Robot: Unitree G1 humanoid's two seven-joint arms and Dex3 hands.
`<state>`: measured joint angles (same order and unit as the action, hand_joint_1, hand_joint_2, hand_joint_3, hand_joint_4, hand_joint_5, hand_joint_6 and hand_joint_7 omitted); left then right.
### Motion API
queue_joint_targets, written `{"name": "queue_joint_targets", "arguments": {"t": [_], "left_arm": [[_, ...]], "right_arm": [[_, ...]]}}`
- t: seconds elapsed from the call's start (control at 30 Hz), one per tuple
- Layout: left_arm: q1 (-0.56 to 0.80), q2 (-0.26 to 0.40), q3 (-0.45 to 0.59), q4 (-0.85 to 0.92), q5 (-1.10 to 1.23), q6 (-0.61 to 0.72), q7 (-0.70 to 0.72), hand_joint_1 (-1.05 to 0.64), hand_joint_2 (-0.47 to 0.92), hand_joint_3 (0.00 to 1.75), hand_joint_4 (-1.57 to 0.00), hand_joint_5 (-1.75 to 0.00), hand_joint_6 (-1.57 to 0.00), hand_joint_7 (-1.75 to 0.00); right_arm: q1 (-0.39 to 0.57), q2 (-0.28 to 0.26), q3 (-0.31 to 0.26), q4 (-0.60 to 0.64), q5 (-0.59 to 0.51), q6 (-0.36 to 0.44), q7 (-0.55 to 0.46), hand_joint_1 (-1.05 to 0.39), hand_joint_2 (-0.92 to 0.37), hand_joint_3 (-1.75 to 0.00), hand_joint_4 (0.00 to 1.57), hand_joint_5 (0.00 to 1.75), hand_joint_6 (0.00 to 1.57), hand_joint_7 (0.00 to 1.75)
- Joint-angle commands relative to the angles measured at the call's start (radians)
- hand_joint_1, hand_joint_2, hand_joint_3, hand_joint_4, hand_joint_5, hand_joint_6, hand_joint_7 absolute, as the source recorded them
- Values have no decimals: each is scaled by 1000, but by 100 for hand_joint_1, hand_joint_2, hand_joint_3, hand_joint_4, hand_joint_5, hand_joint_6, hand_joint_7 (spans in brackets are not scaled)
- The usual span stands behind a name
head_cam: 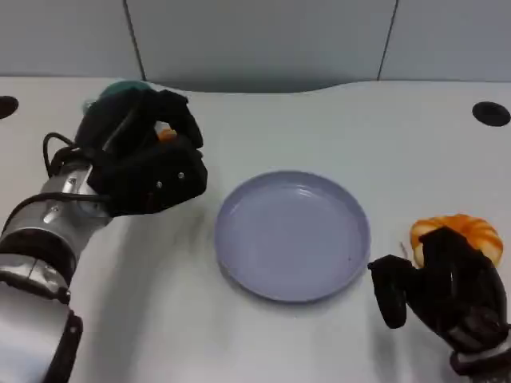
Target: Grasp the bread from the table and place it into the plate.
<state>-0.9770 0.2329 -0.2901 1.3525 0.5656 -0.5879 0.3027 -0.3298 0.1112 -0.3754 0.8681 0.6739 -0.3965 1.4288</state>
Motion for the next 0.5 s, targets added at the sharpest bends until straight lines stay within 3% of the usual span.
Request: {"name": "queue_joint_targets", "arguments": {"t": [0.03, 0.17, 0.23, 0.3, 0.4, 0.5], "left_arm": [[-48, -9, 0, -14, -6, -37, 20, -19, 80, 0, -105, -138, -98, -99], [-65, -18, 6, -20, -13, -65, 16, -25, 81, 0, -102, -137, -98, -97], [-75, -22, 1, -23, -10, -79, 22, -40, 81, 0, -102, -139, -98, -98], [-80, -24, -13, -24, 5, -86, 44, -47, 81, 0, -101, -141, -96, -101], [-80, -43, -11, -22, -6, -104, 24, -54, 81, 0, -100, -144, -95, -104], [-70, -81, -2, -20, -30, -133, -31, -53, 81, 0, -101, -128, -101, -86]], "right_arm": [[-17, -15, -10, 21, -1, -7, 0, -39, -87, 0, 87, 175, 69, 164], [-29, -20, -12, 42, 5, 28, 9, -37, -87, 0, 87, 175, 66, 170], [-38, -18, -19, 58, 3, 10, 11, -38, -87, -1, 88, 175, 71, 163], [-47, -12, -29, 75, 2, -39, 24, -40, -89, -1, 88, 175, 75, 149], [-63, -19, -34, 99, -5, -52, 34, -40, -89, -1, 88, 175, 79, 140], [-70, -26, -40, 123, -9, -37, 33, -40, -86, 0, 87, 175, 92, 106]]}}
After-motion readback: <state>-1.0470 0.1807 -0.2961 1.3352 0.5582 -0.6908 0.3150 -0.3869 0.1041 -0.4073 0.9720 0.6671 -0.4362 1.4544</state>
